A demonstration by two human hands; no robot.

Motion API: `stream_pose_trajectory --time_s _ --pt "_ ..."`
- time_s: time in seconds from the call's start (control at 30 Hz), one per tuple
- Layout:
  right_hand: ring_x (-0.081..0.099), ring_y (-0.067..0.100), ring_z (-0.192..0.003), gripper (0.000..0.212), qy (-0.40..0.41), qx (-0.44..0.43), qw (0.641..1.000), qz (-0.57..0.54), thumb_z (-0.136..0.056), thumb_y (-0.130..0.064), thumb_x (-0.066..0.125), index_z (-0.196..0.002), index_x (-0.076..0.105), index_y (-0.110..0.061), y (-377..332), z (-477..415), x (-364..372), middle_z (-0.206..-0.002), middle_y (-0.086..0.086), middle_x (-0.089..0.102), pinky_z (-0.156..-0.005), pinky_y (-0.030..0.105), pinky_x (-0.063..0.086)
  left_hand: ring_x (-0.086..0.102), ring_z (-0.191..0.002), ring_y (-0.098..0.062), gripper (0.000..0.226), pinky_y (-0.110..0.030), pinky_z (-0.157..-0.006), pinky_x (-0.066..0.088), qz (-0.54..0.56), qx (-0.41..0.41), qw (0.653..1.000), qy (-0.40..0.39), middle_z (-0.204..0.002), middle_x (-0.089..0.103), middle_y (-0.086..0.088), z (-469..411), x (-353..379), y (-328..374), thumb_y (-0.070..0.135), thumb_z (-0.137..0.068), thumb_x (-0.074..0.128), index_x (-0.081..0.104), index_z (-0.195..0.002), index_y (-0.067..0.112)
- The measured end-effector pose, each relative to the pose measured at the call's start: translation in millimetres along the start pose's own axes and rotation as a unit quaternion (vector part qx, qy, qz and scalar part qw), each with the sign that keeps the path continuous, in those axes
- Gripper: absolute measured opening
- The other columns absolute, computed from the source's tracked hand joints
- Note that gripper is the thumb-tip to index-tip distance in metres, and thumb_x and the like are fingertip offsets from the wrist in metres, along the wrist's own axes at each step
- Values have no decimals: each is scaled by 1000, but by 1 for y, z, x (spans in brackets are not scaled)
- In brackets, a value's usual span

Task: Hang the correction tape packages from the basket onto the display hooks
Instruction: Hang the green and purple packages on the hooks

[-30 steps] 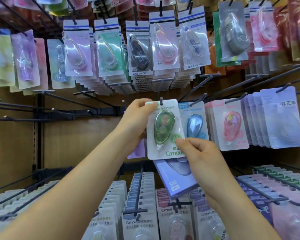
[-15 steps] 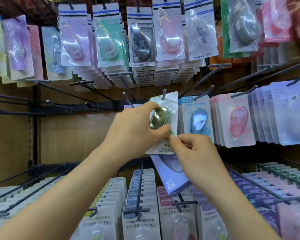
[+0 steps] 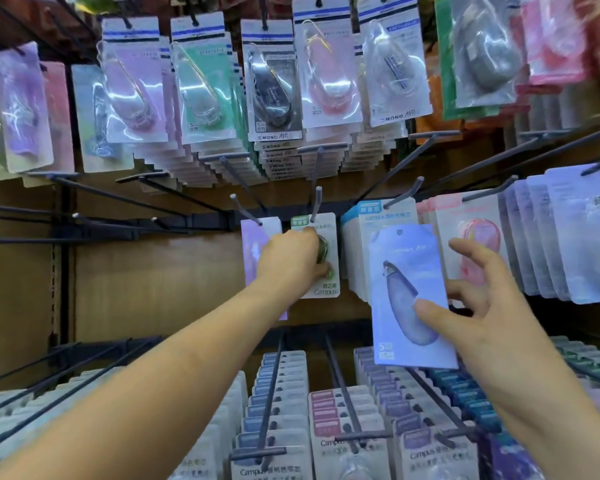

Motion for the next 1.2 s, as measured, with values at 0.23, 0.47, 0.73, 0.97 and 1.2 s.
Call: stream_pose_trajectory --time_s 0.23,0.47,0.73,0.97,1.2 --pt "73 15 -88 31 -24 26 998 -61 -89 -1 63 -110 70 -22 10 -5 2 -101 -1 77 -74 33 57 63 -104 -38 36 -37 -68 39 -74 1 995 -62 -116 65 -17 -17 16 5 29 -93 61 55 -118 3" --pt "73 16 -86 30 -86 62 990 -88 -85 -47 52 -114 53 -52 4 -1 9 -99 -16 73 -63 45 61 64 -81 -28 26 -36 -64 45 153 -12 988 -7 -92 70 -9 14 -17 1 25 -101 46 65 -95 8" --pt "72 3 -84 29 -152 -10 988 -28 -80 -42 55 -106 67 -39 -11 0 26 -90 -9 77 -67 13 53 61 -61 -10 29 -21 -55 52 686 -48 725 -40 -68 68 1 76 -82 11 22 -97 55 74 -75 15" --pt "73 11 -82 20 -198 -22 979 44 -82 -13 76 -91 73 -31 -10 4 44 -86 -10 76 -78 32 58 63 -71 -8 13 -27 -69 53 632 -39 769 82 -74 72 5 103 -103 -29 32 -76 68 79 -72 26" --pt "65 14 -56 13 -319 -73 928 179 -80 -39 73 -90 64 -38 -21 20 101 -73 2 67 -62 37 52 60 -63 -4 7 -18 -60 53 580 -85 797 146 -69 71 7 145 -120 -94 26 -73 70 76 -72 22"
Point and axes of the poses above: each hand's wrist, its own z-axis away from the middle knuckle, its own x-axis out of the palm, y = z × x, the point moved 5 cm from there along -z, towards the middle knuckle
